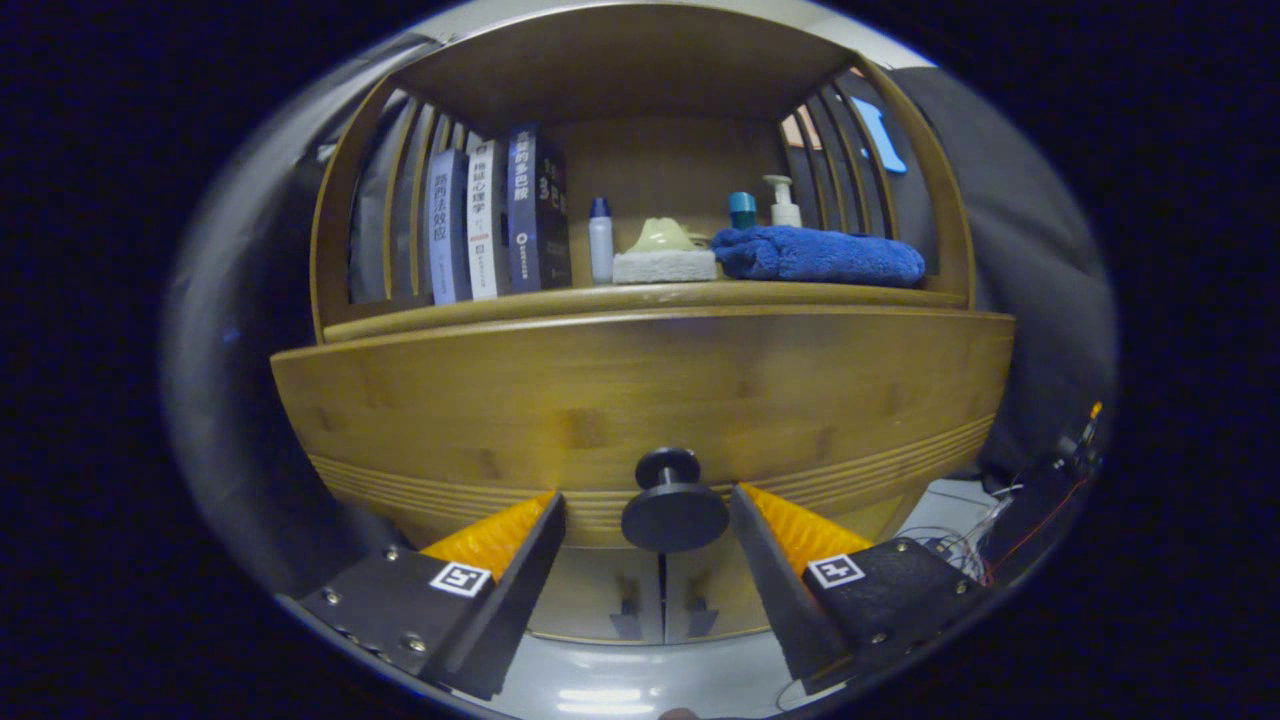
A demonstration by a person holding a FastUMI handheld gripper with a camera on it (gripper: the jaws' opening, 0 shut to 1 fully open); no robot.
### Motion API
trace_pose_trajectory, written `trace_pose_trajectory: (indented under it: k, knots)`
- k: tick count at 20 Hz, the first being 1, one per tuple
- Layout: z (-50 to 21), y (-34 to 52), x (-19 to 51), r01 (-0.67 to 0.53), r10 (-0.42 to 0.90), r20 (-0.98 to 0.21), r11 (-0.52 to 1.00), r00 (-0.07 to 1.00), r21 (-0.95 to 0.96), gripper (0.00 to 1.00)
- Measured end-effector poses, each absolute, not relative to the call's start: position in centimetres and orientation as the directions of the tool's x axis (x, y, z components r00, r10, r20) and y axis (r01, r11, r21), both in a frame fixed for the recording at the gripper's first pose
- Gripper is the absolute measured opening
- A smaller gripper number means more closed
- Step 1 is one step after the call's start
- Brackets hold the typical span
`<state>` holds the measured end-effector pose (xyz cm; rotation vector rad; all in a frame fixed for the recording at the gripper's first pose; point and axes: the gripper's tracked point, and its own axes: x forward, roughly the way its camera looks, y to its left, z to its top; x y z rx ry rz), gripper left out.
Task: Pull open the drawer, take out the items inside it, and place them on the countertop above the cabinet.
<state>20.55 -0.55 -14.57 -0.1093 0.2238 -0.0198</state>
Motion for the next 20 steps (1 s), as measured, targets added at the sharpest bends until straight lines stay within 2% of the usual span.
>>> trace_pose_trajectory:
  k: [11,20]
  knots:
    - [-14.2,-0.1,24.2,0.015,-0.040,-0.248,0.995,0.968,-0.102,0.99]
    - [-13.9,0.6,23.8,0.003,-0.026,-0.310,0.997,0.950,-0.075,0.99]
